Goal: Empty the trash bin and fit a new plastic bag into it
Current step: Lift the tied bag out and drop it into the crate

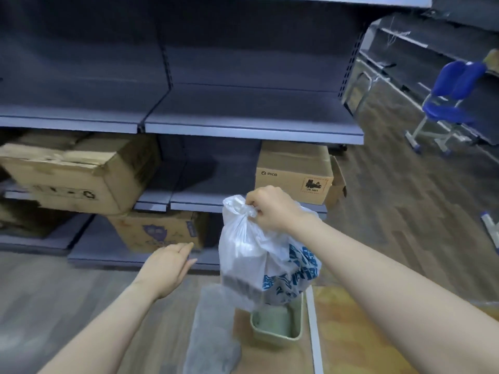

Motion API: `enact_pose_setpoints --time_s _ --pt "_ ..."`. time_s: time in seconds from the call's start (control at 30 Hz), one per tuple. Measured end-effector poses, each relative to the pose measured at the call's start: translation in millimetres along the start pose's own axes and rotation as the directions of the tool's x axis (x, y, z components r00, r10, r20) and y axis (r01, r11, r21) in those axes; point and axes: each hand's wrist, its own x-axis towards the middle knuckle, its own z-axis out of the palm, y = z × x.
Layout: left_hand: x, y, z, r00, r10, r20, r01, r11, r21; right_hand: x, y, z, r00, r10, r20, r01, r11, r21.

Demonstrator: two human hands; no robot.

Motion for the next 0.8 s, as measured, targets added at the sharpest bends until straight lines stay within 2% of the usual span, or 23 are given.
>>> enact_pose_setpoints --time_s 0.23,0.5,0.8 --pt "-52 -51 -25 0.968 -0.252 0.015 0.252 0.967 -0.046 49 -77 4 0.974 -0.227 -0.017 0.227 0.974 0.021" --pt "-112 -122 -35 0.876 -0.48 0.056 0.482 0.876 -0.026 104 -166 27 0.919 -0.392 -0.038 0.393 0.918 0.057" --pt "-151 -225 -38 0.76 -0.647 0.058 0.649 0.761 0.0 186 -282 45 0.821 -0.565 0.077 0.559 0.824 0.093"
